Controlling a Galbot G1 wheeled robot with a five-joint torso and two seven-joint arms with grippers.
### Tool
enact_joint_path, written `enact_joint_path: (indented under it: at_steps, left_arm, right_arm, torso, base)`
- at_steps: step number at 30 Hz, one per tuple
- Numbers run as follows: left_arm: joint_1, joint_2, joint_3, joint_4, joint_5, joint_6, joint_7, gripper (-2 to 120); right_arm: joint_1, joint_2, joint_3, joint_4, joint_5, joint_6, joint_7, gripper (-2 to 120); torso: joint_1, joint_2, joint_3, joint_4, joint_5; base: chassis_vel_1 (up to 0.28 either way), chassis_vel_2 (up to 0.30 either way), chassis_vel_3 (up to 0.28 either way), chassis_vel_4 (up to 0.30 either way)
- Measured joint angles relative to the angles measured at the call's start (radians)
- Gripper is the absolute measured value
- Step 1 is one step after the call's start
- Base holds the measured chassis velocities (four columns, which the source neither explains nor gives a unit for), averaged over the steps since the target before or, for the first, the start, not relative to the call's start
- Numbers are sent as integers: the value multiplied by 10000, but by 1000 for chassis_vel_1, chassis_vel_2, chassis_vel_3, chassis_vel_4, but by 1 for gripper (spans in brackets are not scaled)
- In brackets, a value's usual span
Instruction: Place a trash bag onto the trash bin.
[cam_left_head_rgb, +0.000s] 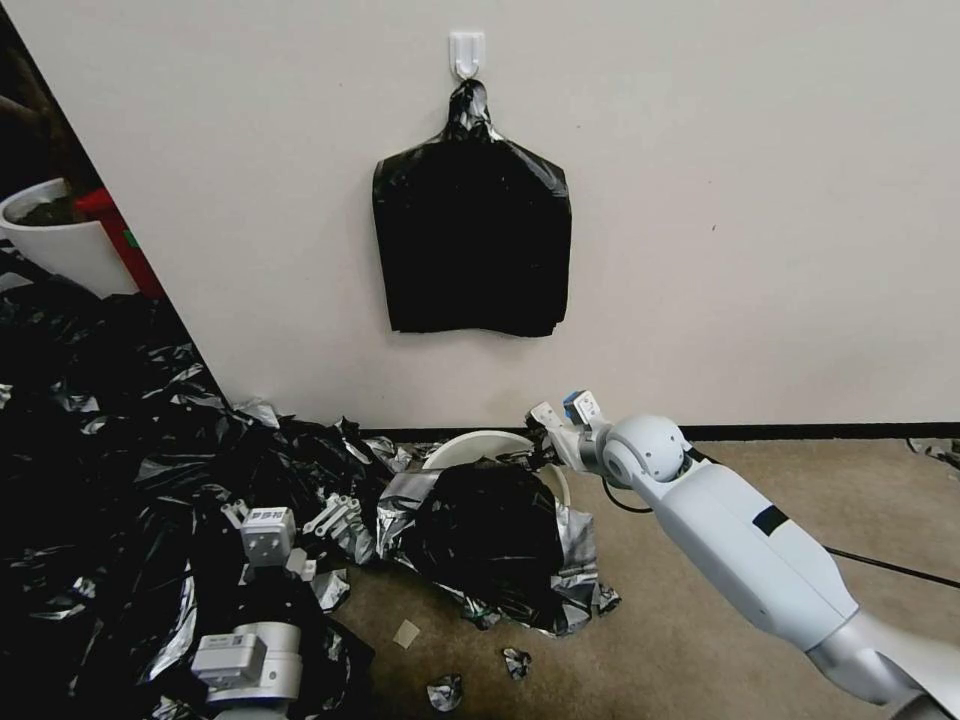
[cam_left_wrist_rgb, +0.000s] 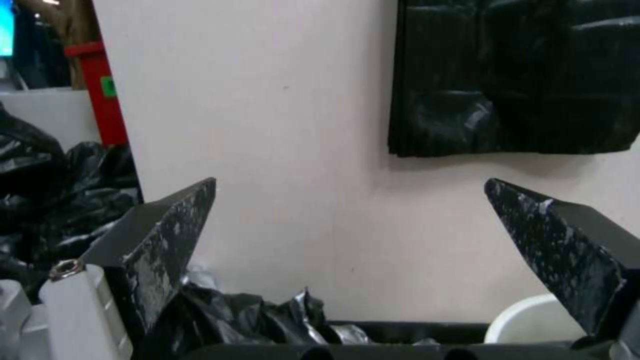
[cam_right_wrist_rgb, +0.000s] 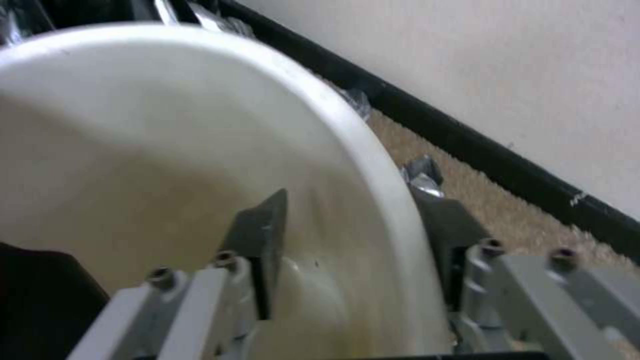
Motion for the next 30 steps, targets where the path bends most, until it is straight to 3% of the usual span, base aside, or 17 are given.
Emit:
enact_joint_path:
  at_steps: [5, 8, 9, 11, 12, 14, 15, 19, 25, 30]
  left_arm:
    - [-22, -39, 102, 20, 0, 80, -207, 100]
    - [-39, -75, 149, 32, -8, 128, -443, 100]
    - [-39, -75, 149, 32, -8, 128, -443, 100]
    - [-30, -96, 162, 51, -31, 141, -586, 100]
    - [-30, -96, 162, 51, -31, 141, -586, 100]
    - [-6, -101, 168, 91, -54, 145, -674, 100]
    - [-6, -101, 168, 91, -54, 145, -674, 100]
    - [-24, -94, 181, 213, -105, 223, -778, 100]
    - [-186, -72, 294, 378, -303, 447, -881, 100]
    - [-331, -41, 389, 489, -326, 553, -899, 100]
  right_arm:
    - [-331, -89, 64, 355, 653, 10, 1080, 25]
    - [-896, -282, 83, 1360, 2347, 114, 3210, 11]
    - [-896, -282, 83, 1360, 2347, 114, 3210, 11]
    - [-1458, -494, 47, 2291, 3464, 705, 5240, 7]
    - [-1458, -494, 47, 2291, 3464, 705, 5240, 7]
    - [-2290, -592, 78, 3162, 4603, 1815, 7631, 7]
    - [-2290, -592, 78, 3162, 4603, 1815, 7631, 7]
    - [-3915, -535, 560, 4399, 5743, 3261, 10309, 7]
    - [-4933, -302, 756, 4779, 5752, 4134, 10932, 7]
    - [-5181, -163, 920, 4484, 4086, 3946, 9898, 15]
  torso:
    - [0, 0, 0, 2, 0]
    - [0, 0, 0, 2, 2]
    - [0, 0, 0, 2, 2]
    - [0, 0, -1, 5, -1]
    - [0, 0, -1, 5, -1]
    - [0, 2, -2, 0, 3]
    - [0, 2, -2, 0, 3]
    - [-1, 2, -2, 0, -3]
    - [-1, 2, -2, -1, -3]
    - [-2, 2, -1, 4, 3]
  base:
    - [0, 0, 0, 0]
    - [0, 0, 0, 0]
    - [0, 0, 0, 0]
    - [0, 0, 0, 0]
    - [0, 0, 0, 0]
    - [0, 0, 0, 0]
    - [0, 0, 0, 0]
    - [0, 0, 0, 0]
    - [0, 0, 0, 0]
    - [0, 0, 0, 0]
